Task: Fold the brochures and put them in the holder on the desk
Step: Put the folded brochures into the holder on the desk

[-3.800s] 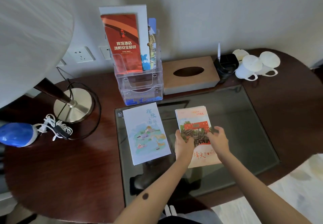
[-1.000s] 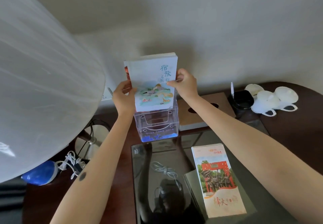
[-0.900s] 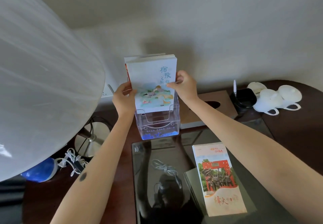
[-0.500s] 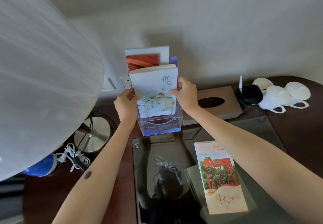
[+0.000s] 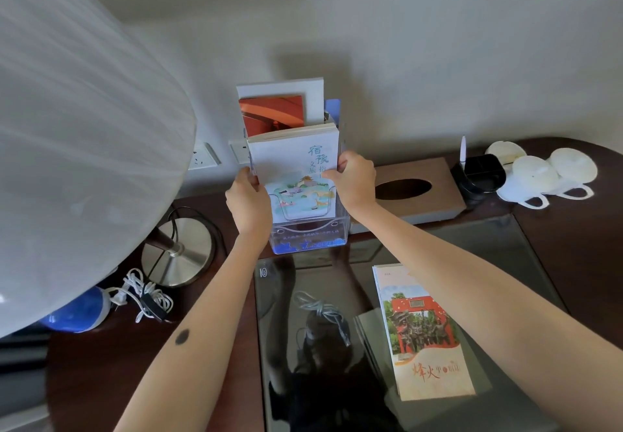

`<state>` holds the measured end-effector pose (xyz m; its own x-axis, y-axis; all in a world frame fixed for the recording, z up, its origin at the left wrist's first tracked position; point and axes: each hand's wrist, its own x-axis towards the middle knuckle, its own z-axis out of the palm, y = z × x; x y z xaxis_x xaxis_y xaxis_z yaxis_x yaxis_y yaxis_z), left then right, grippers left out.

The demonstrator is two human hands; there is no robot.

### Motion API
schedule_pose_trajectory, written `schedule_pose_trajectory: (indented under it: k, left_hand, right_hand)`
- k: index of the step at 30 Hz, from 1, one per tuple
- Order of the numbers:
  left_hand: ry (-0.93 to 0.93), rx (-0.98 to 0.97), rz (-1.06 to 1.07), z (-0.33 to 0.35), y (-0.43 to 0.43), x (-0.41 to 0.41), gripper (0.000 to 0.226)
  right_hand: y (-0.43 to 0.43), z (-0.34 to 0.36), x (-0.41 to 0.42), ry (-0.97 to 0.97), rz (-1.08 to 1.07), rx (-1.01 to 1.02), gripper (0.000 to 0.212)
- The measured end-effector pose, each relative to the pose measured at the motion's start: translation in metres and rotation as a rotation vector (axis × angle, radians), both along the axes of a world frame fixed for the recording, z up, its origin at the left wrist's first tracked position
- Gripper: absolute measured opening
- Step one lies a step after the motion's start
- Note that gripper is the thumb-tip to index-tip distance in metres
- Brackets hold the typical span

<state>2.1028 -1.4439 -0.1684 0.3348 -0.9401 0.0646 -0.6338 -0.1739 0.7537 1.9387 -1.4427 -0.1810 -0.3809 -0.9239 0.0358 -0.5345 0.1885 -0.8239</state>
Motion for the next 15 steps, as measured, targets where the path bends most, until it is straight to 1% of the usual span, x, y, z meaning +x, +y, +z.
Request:
schedule_pose_trajectory:
  k: [3,6,8,10,11,13,15]
  left_hand:
    - [0.038,0.082,-0.004,0.006,0.001,-0.005,0.028]
    - [0.049,0.19,-0.052,0.013,0.001,-0.01,0.034]
    - [0.005,0.288,-0.114,0.018,0.005,-0.014,0.048]
    - [-0.028,0.369,-0.173,0.021,0.01,-0.019,0.062]
    - [-0.033,0.393,-0.187,0.022,0.012,-0.02,0.066]
    - [-0.019,0.373,-0.198,0.021,0.019,-0.024,0.068]
    - [-0.016,0.281,-0.196,0.018,0.031,-0.03,0.068]
  right_hand:
    - [0.002,0.0,0.005,0.012,-0.038,0.0,0.008]
    - [0.005,0.0,0.007,0.02,-0.04,-0.007,0.007]
    - [0.006,0.002,0.004,0.038,-0.024,0.039,0.009]
    - [0.007,0.007,0.0,0.05,0.01,0.077,0.017]
    - [0.009,0.011,-0.003,0.04,0.018,0.079,0.021]
    - [0.012,0.02,-0.012,0.001,0.006,0.075,0.027]
    - [0.02,0.025,-0.026,-0.08,-0.049,0.065,0.029]
